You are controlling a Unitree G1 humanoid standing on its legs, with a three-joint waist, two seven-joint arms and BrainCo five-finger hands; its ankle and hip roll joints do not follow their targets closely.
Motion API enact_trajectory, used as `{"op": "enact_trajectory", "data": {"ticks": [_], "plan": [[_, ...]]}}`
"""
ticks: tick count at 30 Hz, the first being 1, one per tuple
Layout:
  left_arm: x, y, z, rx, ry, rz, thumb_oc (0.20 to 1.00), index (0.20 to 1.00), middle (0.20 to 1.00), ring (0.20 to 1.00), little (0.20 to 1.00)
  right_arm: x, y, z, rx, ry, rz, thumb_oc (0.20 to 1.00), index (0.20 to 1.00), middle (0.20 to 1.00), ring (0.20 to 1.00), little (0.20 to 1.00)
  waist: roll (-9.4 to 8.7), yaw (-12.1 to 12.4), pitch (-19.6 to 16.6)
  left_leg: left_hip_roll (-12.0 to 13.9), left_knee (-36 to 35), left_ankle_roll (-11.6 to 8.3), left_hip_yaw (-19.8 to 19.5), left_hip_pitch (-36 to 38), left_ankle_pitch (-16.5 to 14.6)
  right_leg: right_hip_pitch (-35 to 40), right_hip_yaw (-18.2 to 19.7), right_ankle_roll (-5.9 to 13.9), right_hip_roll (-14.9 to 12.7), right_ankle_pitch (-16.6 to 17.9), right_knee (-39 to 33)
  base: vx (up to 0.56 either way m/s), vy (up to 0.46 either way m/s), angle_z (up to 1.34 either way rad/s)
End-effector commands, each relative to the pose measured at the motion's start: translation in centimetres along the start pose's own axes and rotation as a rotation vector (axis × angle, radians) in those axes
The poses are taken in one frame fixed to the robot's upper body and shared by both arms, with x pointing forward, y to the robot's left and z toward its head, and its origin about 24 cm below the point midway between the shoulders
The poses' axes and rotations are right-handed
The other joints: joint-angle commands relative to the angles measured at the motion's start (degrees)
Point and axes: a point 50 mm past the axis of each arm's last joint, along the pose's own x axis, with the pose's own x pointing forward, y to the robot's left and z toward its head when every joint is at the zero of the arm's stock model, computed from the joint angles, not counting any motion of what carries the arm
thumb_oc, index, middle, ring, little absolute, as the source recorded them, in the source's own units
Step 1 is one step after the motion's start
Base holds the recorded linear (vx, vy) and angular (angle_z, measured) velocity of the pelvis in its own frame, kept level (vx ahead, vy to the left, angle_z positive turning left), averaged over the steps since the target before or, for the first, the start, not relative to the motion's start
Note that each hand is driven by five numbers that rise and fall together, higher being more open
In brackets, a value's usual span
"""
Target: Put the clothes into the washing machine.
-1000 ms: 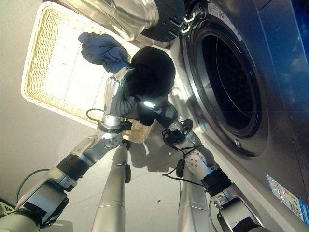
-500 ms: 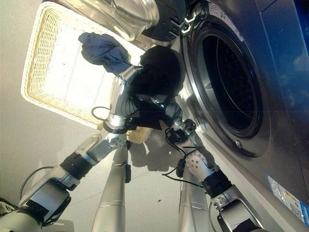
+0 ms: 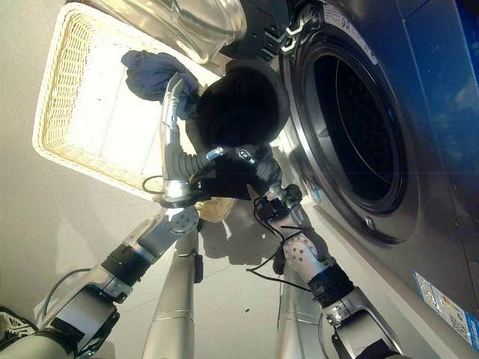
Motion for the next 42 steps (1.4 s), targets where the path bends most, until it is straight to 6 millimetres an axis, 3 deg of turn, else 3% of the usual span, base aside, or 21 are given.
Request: {"op": "enact_trajectory", "data": {"ticks": [1, 8, 15, 16, 20, 21, 27, 31, 33, 34, 35, 36, 37, 38, 39, 40, 41, 42], "plan": [[0.2, 0.6, 0.8, -0.048, -0.036, 0.015, 1.000, 1.000, 1.000, 1.000, 1.000, 0.4, 2.7, 4.4, -0.011, -0.268, 0.107, 0.200, 0.200, 0.200, 0.200, 0.200, 0.95, 0.18, -0.97, -3.15, 0.61, 5.52, -2.89, -1.04, 1.51, 1.48, 0.10, 6.82, -0.85, 3.82, -0.69, 0.00, 0.000, 0.00], [0.2, 1.8, -0.5, -0.122, 0.069, 0.071, 1.000, 1.000, 1.000, 1.000, 1.000, 0.0, 0.5, 6.4, -0.085, -0.345, -0.013, 0.200, 0.200, 0.200, 0.200, 0.200, 1.09, -0.01, -0.97, -2.72, 0.81, 5.38, -2.45, -0.95, 1.56, 1.60, 0.25, 6.78, -0.74, 3.51, -0.10, 0.00, 0.000, 0.00], [0.0, 3.1, -1.5, -0.170, 0.135, 0.201, 1.000, 1.000, 1.000, 1.000, 1.000, -0.2, -2.0, 6.1, -0.102, -0.296, -0.162, 0.200, 0.200, 0.200, 0.200, 0.200, 1.43, 0.07, -0.97, -2.74, 1.19, 5.29, -2.49, -1.15, 1.42, 1.24, 0.60, 6.66, -0.49, 3.20, 0.51, 0.00, 0.000, 0.00], [0.2, 3.6, -1.9, -0.154, 0.143, 0.235, 1.000, 1.000, 1.000, 1.000, 1.000, -0.4, -3.3, 5.8, -0.097, -0.256, -0.228, 0.200, 0.200, 0.200, 0.200, 0.200, 1.59, 0.12, -0.97, -2.81, 1.06, 5.20, -2.43, -1.04, 1.49, 1.31, 0.65, 6.58, -0.37, 3.15, 0.47, 0.00, 0.000, 0.00], [0.5, 3.9, -2.5, -0.116, 0.147, 0.264, 1.000, 1.000, 1.000, 1.000, 1.000, -0.5, -4.8, 5.6, -0.086, -0.219, -0.280, 0.200, 0.200, 0.200, 0.200, 0.200, 1.75, 0.05, -0.97, -2.71, 1.10, 5.07, -2.19, -1.04, 1.58, 1.27, 0.74, 6.41, -0.26, 3.02, 0.60, 0.00, 0.033, -0.01], [1.0, 4.4, -3.3, -0.056, 0.158, 0.284, 1.000, 1.000, 1.000, 1.000, 1.000, -0.8, -6.7, 5.2, -0.045, -0.176, -0.357, 0.200, 0.200, 0.200, 0.200, 0.200, 2.01, -0.07, -0.97, -2.52, 1.13, 4.79, -1.81, -0.93, 1.79, 1.32, 0.97, 6.29, -0.11, 2.93, 0.77, 0.00, 0.053, -0.02], [2.1, 4.8, -4.5, 0.009, 0.185, 0.292, 1.000, 1.000, 1.000, 1.000, 1.000, -1.6, -9.7, 4.8, -0.027, -0.110, -0.461, 0.200, 0.200, 0.200, 0.200, 0.200, 2.30, -0.29, -0.97, -2.19, 1.00, 4.48, -1.23, -0.97, 2.01, 1.26, 1.22, 6.02, 0.15, 2.68, 0.87, 0.01, 0.047, -0.02], [2.5, 4.9, -5.2, 0.059, 0.212, 0.278, 1.000, 1.000, 1.000, 1.000, 1.000, -2.2, -11.8, 5.6, -0.075, -0.094, -0.556, 0.200, 0.200, 0.200, 0.200, 0.200, 2.61, -0.31, -0.97, -2.00, 1.09, 4.21, -1.04, -1.26, 2.06, 0.94, 1.36, 5.67, 0.34, 2.49, 0.98, 0.01, 0.045, -0.05], [2.6, 5.0, -5.7, 0.095, 0.231, 0.257, 1.000, 1.000, 1.000, 1.000, 1.000, -2.3, -12.6, 7.2, -0.034, -0.158, -0.602, 0.200, 0.200, 0.200, 0.200, 0.200, 2.69, -0.24, -0.97, -1.97, 1.55, 4.05, -1.10, -1.48, 1.87, 0.73, 1.44, 5.61, 0.46, 2.32, 1.20, 0.01, 0.012, -0.07], [2.5, 5.5, -6.3, 0.124, 0.244, 0.233, 1.000, 1.000, 1.000, 1.000, 1.000, -2.8, -13.7, 9.2, 0.030, -0.263, -0.679, 0.200, 0.200, 0.200, 0.200, 0.200, 2.65, -0.11, -0.97, -1.77, 1.83, 3.81, -1.07, -1.47, 1.63, 0.94, 1.30, 5.70, 0.37, 2.11, 1.29, 0.00, 0.000, 0.00], [2.5, 5.7, -6.4, 0.136, 0.246, 0.226, 1.000, 1.000, 1.000, 1.000, 1.000, -3.2, -14.3, 9.9, 0.043, -0.293, -0.703, 0.200, 0.200, 0.200, 0.200, 0.200, 2.62, -0.10, -0.97, -1.69, 2.02, 3.80, -1.09, -1.48, 1.50, 0.98, 1.28, 5.73, 0.39, 2.04, 1.42, 0.01, -0.002, -0.03], [2.3, 6.0, -6.8, 0.163, 0.250, 0.209, 1.000, 1.000, 1.000, 1.000, 1.000, -3.8, -15.0, 11.4, 0.047, -0.358, -0.754, 0.200, 0.200, 0.200, 0.200, 0.200, 2.57, -0.06, -0.97, -1.53, 2.46, 3.77, -1.15, -1.64, 1.22, 0.95, 1.28, 5.75, 0.51, 1.93, 1.67, 0.01, -0.006, -0.04], [2.2, 6.4, -7.2, 0.200, 0.253, 0.187, 1.000, 1.000, 1.000, 1.000, 1.000, -4.6, -15.6, 14.7, 0.022, -0.511, -0.846, 0.200, 0.200, 0.200, 0.200, 0.200, 2.55, 0.05, -0.97, -1.26, 2.79, 3.72, -1.24, -1.77, 0.75, 1.05, 1.27, 5.87, 0.76, 1.78, 1.74, 0.01, -0.004, -0.04], [2.2, 6.4, -7.2, 0.200, 0.253, 0.187, 1.000, 1.000, 1.000, 1.000, 1.000, -4.6, -15.6, 14.7, 0.022, -0.511, -0.846, 0.200, 0.200, 0.200, 0.200, 0.200, 2.55, 0.05, -0.97, -1.26, 2.79, 3.72, -1.24, -1.77, 0.75, 1.05, 1.27, 5.87, 0.76, 1.78, 1.74, 0.01, -0.020, -0.07], [2.2, 7.1, -7.5, 0.235, 0.251, 0.173, 1.000, 1.000, 1.000, 1.000, 1.000, -5.4, -15.6, 18.7, 0.009, -0.692, -0.921, 0.200, 0.200, 0.200, 0.200, 0.200, 2.41, 0.17, -0.97, -0.99, 2.83, 3.61, -1.25, -1.93, 0.39, 1.14, 1.13, 5.99, 0.98, 1.82, 1.47, 0.00, -0.020, -0.06], [2.2, 7.2, -7.6, 0.242, 0.251, 0.172, 1.000, 1.000, 1.000, 1.000, 1.000, -5.6, -15.5, 19.6, 0.003, -0.738, -0.936, 0.200, 0.200, 0.200, 0.200, 0.200, 2.40, 0.19, -0.97, -0.90, 2.80, 3.59, -1.27, -2.03, 0.33, 1.12, 1.09, 6.01, 1.05, 1.83, 1.41, 0.00, -0.054, -0.09], [2.1, 8.0, -7.8, 0.276, 0.247, 0.167, 1.000, 1.000, 1.000, 1.000, 1.000, -6.5, -14.6, 22.6, -0.047, -0.898, -0.965, 0.200, 0.200, 0.200, 0.200, 0.200, 2.04, 0.07, -0.97, -0.68, 2.44, 3.57, -1.42, -2.19, 0.27, 1.24, 0.92, 6.09, 1.35, 2.00, 1.04, 0.00, -0.057, -0.05], [2.3, 8.5, -7.9, 0.295, 0.244, 0.164, 1.000, 1.000, 1.000, 1.000, 1.000, -6.5, -13.8, 24.1, -0.092, -0.957, -0.953, 0.200, 0.200, 0.200, 0.200, 0.200, 1.70, -0.03, -0.97, -0.68, 2.37, 3.59, -1.58, -2.26, 0.16, 1.20, 0.89, 6.13, 1.56, 2.17, 0.84, 0.00, -0.061, -0.02]]}}
